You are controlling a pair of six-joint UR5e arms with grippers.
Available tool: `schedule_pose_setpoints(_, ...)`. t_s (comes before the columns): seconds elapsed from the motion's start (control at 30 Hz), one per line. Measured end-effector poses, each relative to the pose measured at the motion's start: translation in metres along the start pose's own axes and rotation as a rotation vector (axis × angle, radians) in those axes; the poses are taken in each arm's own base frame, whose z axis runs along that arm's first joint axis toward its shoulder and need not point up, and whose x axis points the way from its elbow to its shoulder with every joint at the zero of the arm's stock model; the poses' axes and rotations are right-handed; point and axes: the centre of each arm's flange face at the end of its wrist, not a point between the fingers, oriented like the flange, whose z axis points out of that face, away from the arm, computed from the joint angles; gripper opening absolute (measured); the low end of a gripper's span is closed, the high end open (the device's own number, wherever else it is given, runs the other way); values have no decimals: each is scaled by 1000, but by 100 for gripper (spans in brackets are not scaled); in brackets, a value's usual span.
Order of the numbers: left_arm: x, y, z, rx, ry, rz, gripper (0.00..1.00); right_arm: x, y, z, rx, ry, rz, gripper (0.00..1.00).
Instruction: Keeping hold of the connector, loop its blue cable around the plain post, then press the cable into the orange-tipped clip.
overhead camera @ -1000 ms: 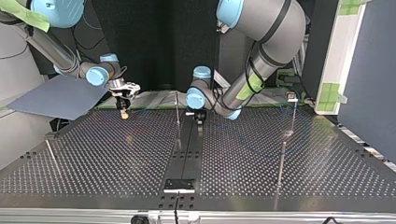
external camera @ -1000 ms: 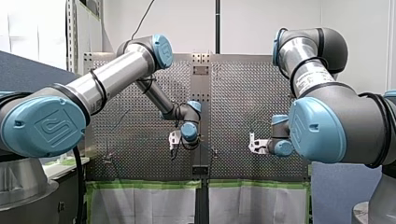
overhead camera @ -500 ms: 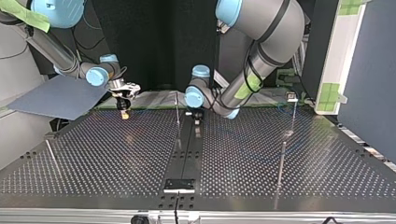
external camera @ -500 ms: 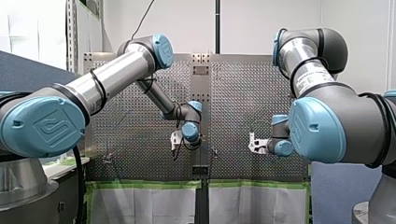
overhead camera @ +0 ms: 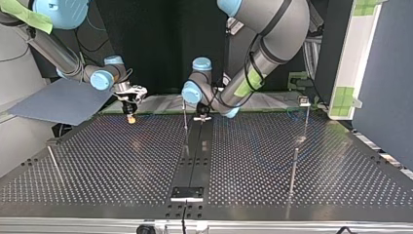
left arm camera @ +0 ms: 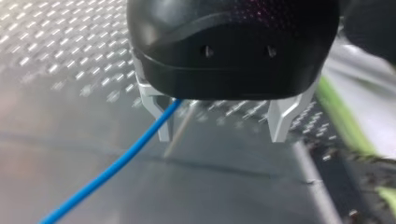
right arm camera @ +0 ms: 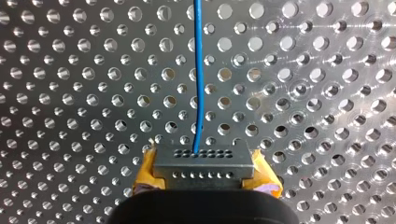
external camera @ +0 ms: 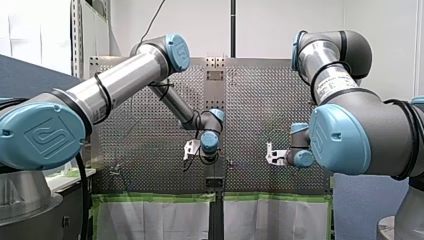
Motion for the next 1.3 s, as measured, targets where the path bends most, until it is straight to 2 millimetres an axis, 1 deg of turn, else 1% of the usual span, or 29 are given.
schedule_pose_setpoints(0.23,19,-32,-37,21,12,114,100,-1,-1,-1,1,-9,2,0)
schedule_pose_setpoints(0.37,19,-44,-56,49,-11,129,100,-1,-1,-1,1,-10,2,0)
schedule_pose_setpoints(0.63,11,-47,-78,93,-63,110,100,-1,-2,-1,2,-14,3,0)
schedule_pose_setpoints(0.7,13,-47,-82,105,-68,107,100,-1,-2,-2,2,-18,4,0)
schedule_pose_setpoints(0.8,22,-45,-87,113,-60,113,100,-2,-3,-2,4,-21,5,0)
schedule_pose_setpoints(0.93,41,-46,-100,139,-21,124,100,-2,-4,-2,5,-22,5,0)
schedule_pose_setpoints(1.03,53,-45,-105,162,7,116,100,-2,-4,-2,5,-23,5,0)
schedule_pose_setpoints(1.13,59,-43,-105,184,18,89,100,-2,-5,-2,6,-25,6,0)
schedule_pose_setpoints(1.3,58,-44,-102,205,12,45,100,-3,-7,-2,15,-25,6,0)
